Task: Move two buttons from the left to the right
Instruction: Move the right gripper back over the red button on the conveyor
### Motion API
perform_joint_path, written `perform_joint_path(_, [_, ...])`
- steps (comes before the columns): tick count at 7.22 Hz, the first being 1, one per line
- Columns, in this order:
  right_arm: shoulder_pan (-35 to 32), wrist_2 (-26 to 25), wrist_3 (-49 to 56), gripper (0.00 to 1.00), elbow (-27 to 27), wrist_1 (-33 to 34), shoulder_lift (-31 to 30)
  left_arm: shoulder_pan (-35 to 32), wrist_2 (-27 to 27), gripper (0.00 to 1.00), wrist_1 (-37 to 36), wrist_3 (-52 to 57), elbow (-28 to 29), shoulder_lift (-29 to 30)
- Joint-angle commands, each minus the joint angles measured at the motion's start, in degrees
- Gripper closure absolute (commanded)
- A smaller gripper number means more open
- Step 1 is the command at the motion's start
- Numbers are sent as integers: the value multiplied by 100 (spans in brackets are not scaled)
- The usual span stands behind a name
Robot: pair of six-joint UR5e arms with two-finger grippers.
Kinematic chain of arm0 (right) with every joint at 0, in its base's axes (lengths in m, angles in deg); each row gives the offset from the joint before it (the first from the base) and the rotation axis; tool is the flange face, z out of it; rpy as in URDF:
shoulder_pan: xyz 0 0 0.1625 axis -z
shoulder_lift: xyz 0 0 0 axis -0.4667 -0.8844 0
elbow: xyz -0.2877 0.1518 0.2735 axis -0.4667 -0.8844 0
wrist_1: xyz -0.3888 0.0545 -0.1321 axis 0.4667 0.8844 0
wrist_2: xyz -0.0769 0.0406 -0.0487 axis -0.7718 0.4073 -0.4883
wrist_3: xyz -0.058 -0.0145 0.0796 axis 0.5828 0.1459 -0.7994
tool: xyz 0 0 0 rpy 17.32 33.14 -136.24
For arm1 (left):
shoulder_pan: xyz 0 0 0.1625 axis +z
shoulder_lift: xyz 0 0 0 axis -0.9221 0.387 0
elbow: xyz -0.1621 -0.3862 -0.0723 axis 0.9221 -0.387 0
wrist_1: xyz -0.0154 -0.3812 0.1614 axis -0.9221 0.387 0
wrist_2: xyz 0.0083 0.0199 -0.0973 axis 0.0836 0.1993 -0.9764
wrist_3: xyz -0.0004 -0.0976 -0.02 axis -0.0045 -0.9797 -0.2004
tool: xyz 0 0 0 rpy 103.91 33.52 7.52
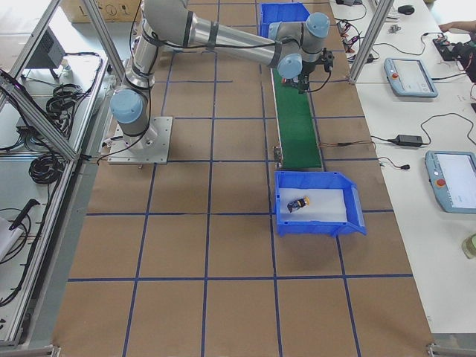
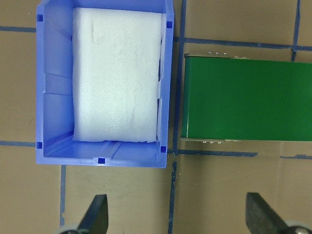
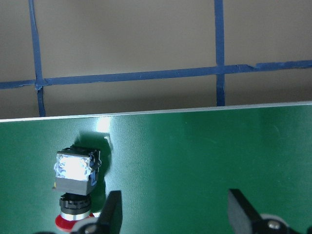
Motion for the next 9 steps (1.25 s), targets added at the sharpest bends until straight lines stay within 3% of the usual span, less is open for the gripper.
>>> perform_joint_path(1, [-319, -508, -338, 21, -17, 137, 124, 5, -7, 0, -7, 2, 7, 0])
perform_joint_path(9, [-558, -546, -1394, 21, -307, 366, 591, -22, -51, 0, 2, -33, -2, 0])
